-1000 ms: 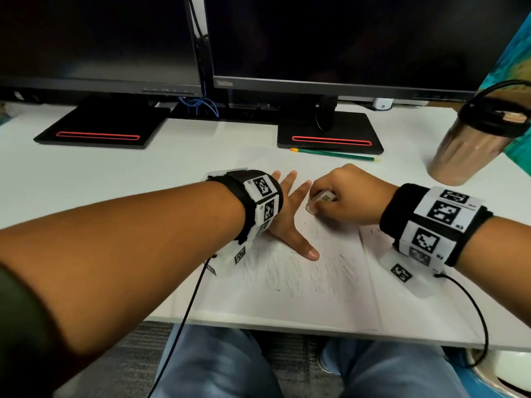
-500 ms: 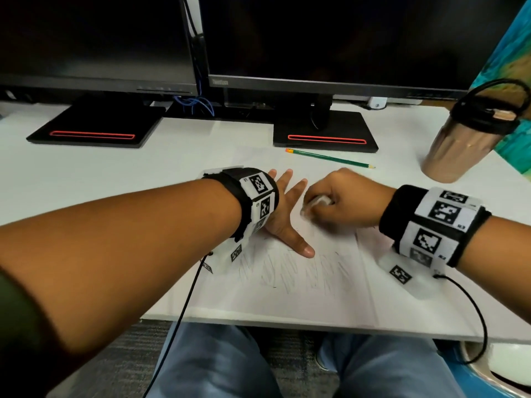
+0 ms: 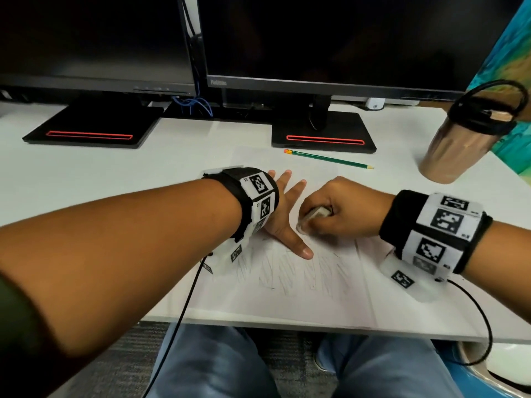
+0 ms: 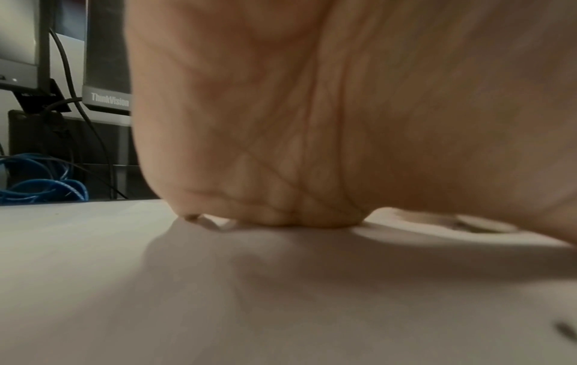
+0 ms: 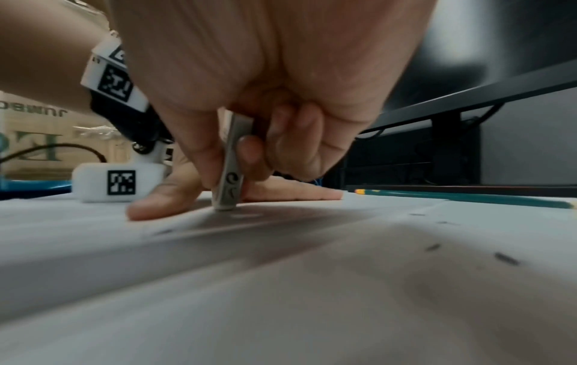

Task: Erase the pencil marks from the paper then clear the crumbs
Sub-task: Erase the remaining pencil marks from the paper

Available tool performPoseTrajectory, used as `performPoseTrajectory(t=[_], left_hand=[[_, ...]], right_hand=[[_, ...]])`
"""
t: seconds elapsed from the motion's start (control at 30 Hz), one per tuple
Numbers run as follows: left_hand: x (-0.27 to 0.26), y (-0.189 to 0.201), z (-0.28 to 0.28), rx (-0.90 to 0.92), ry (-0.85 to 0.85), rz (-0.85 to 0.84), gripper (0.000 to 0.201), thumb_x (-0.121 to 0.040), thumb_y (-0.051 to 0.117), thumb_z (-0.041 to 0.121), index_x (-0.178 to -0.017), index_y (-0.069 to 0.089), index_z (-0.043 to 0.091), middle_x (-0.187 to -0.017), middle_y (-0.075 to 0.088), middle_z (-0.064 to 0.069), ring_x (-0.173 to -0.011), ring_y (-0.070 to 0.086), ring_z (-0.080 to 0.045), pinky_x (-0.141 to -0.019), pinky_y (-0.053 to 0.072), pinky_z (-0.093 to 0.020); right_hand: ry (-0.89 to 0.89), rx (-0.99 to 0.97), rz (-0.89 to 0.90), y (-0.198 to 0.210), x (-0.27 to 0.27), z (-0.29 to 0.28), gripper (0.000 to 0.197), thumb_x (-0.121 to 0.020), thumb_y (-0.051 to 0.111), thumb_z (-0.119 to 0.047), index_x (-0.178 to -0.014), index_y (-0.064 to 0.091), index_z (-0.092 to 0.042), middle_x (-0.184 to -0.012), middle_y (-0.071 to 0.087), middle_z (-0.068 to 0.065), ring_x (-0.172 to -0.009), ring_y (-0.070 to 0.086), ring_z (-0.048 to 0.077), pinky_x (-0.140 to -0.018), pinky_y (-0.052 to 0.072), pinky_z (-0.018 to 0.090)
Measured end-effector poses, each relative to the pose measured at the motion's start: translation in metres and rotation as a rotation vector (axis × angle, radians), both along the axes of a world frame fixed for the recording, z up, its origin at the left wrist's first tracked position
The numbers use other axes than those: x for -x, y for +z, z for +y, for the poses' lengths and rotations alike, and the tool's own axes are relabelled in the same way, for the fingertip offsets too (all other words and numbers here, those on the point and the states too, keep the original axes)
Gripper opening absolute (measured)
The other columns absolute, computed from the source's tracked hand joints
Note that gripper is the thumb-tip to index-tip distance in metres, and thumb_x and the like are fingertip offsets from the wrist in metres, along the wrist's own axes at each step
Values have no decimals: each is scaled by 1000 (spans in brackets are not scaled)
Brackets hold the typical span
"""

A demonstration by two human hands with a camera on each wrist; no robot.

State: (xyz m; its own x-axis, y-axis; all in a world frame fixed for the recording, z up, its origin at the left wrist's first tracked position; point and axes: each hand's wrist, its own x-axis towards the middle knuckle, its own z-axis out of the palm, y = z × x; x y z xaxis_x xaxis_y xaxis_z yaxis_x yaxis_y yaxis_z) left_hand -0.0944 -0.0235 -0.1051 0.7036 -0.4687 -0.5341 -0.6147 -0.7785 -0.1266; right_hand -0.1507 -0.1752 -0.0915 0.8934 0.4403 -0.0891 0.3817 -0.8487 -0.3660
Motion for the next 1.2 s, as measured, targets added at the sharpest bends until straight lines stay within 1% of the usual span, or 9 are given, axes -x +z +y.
performPoseTrajectory(t=[0.13, 0.23, 0.37, 0.5, 0.63, 0.77, 1.0, 1.13, 1.2], left_hand=[[0, -1, -1, -4, -3, 1, 142, -56, 54, 95, -150, -30, 30, -161, -30, -8, -149, -18, -38, -118, 0, -60], [-2, -2, -1, -8, -4, -1, 143, -55, 54, 95, -151, -29, 30, -161, -30, -8, -149, -19, -38, -118, 0, -60], [-2, -3, -1, 0, 1, -4, 144, -54, 54, 95, -150, -29, 30, -161, -30, -8, -149, -18, -38, -118, 0, -60], [-2, -3, -1, -8, -2, -3, 143, -55, 55, 95, -150, -30, 30, -161, -31, -8, -149, -19, -38, -118, 0, -60], [-1, 0, -1, -1, -3, -5, 143, -55, 55, 95, -151, -29, 30, -161, -30, -8, -150, -17, -38, -118, 2, -60], [-1, -1, -1, -5, -4, -9, 143, -55, 55, 95, -151, -28, 30, -161, -29, -8, -150, -17, -38, -118, 2, -59], [-1, -2, -2, -16, -5, -18, 143, -54, 54, 95, -151, -28, 29, -161, -29, -9, -150, -16, -38, -118, 2, -60], [-1, -1, -1, -4, -5, -13, 143, -54, 54, 95, -151, -28, 30, -161, -29, -9, -150, -15, -38, -118, 3, -60], [-2, -2, -2, -10, -10, -18, 143, -54, 54, 95, -151, -28, 30, -161, -29, -9, -150, -15, -39, -118, 3, -59]], right_hand=[[-30, 42, -59, 0, -1, -4, 15, -86, 64, -26, -94, 75, -19, -80, 72, -6, -68, 58, 5, -70, 51, 26], [50, -2, 35, -1, 7, 2, 14, -85, 65, -23, -94, 75, -23, -83, 73, -10, -69, 60, 0, -70, 49, 18], [-40, 36, -50, 1, -1, -8, 14, -86, 65, -27, -93, 75, -20, -80, 72, -4, -71, 62, 9, -72, 53, 31], [41, -1, 21, -1, 5, -2, 13, -85, 66, -25, -92, 76, -22, -80, 73, -10, -69, 63, 3, -70, 50, 21], [-61, 50, -68, 1, -3, -11, 14, -86, 66, -30, -92, 75, -21, -78, 71, -5, -72, 63, 12, -70, 52, 30], [17, -1, 29, -1, 4, -3, 12, -85, 67, -29, -92, 76, -24, -81, 73, -10, -73, 65, 5, -71, 51, 22], [44, -4, 18, -2, 9, -1, 14, -84, 66, -24, -92, 76, -21, -83, 74, -8, -74, 66, 7, -72, 52, 25], [-55, 34, -59, 1, 1, -10, 13, -85, 64, -26, -89, 75, -21, -79, 73, -5, -72, 64, 10, -73, 54, 33], [7, 30, -29, -1, 3, -7, 13, -84, 64, -23, -89, 76, -20, -79, 73, -7, -71, 64, 8, -72, 54, 29]])
